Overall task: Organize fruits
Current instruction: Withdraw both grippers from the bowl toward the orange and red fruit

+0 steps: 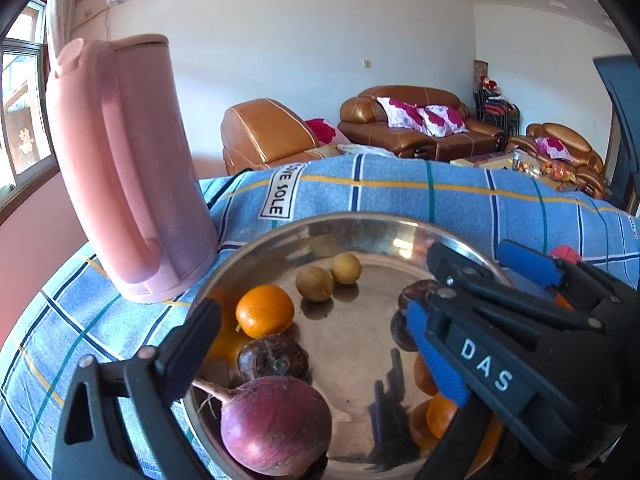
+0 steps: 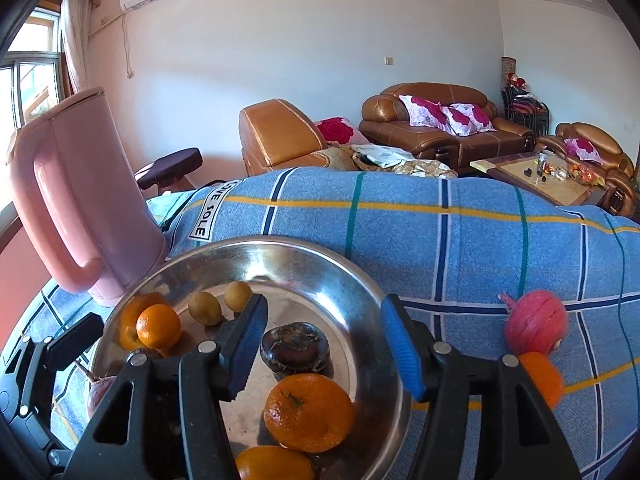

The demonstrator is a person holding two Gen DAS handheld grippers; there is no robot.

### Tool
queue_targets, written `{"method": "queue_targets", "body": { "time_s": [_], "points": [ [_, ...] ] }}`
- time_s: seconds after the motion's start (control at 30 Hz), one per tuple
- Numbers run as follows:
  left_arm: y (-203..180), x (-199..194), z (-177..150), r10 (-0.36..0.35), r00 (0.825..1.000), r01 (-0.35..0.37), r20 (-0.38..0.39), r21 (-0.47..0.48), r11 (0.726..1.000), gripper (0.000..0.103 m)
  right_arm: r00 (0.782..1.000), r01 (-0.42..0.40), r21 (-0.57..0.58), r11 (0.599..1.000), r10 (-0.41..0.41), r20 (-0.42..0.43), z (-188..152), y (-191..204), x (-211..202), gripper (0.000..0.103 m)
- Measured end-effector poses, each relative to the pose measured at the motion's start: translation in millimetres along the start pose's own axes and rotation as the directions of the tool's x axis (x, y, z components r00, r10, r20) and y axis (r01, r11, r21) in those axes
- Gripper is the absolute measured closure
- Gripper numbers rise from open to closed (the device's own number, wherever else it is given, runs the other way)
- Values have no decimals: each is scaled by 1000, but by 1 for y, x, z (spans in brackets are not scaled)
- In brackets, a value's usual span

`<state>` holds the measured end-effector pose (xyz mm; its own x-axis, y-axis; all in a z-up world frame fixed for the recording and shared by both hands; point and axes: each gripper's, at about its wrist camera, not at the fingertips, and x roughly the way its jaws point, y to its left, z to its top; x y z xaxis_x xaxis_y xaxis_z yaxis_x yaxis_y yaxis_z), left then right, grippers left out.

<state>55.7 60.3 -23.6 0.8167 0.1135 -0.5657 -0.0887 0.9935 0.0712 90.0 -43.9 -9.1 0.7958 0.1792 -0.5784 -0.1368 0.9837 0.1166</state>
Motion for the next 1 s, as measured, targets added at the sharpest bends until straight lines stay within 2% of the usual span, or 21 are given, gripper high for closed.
{"method": "queue_targets", "body": {
  "time_s": [0.07, 0.23, 0.33, 0.6, 0.87, 1.0],
  "points": [
    [0, -7, 0, 8, 999, -8, 34, 1, 1000, 0, 999, 20, 5, 1000, -21, 34, 0, -5, -8, 33],
    [1, -11, 0, 56, 997, -57, 57, 3, 998, 0, 992, 55, 27, 998, -57, 110, -6, -18, -35, 33],
    [6, -11, 0, 75, 995, -73, 59, -25, 997, 0, 985, 111, 27, 993, -113, 131, -12, -24, -46, 33],
    [16, -19, -5, 127, 989, -121, 81, -84, 989, 0, 981, 152, 58, 987, -158, 116, -21, -44, -57, 32],
    [10, -30, -11, 150, 982, -144, 116, -63, 988, 0, 973, 183, 68, 981, -190, 129, -28, -58, -72, 32],
    [3, -36, -12, 129, 983, -125, 133, -39, 991, 0, 961, 228, 59, 972, -234, 145, -32, -66, -82, 32]
  ]
}}
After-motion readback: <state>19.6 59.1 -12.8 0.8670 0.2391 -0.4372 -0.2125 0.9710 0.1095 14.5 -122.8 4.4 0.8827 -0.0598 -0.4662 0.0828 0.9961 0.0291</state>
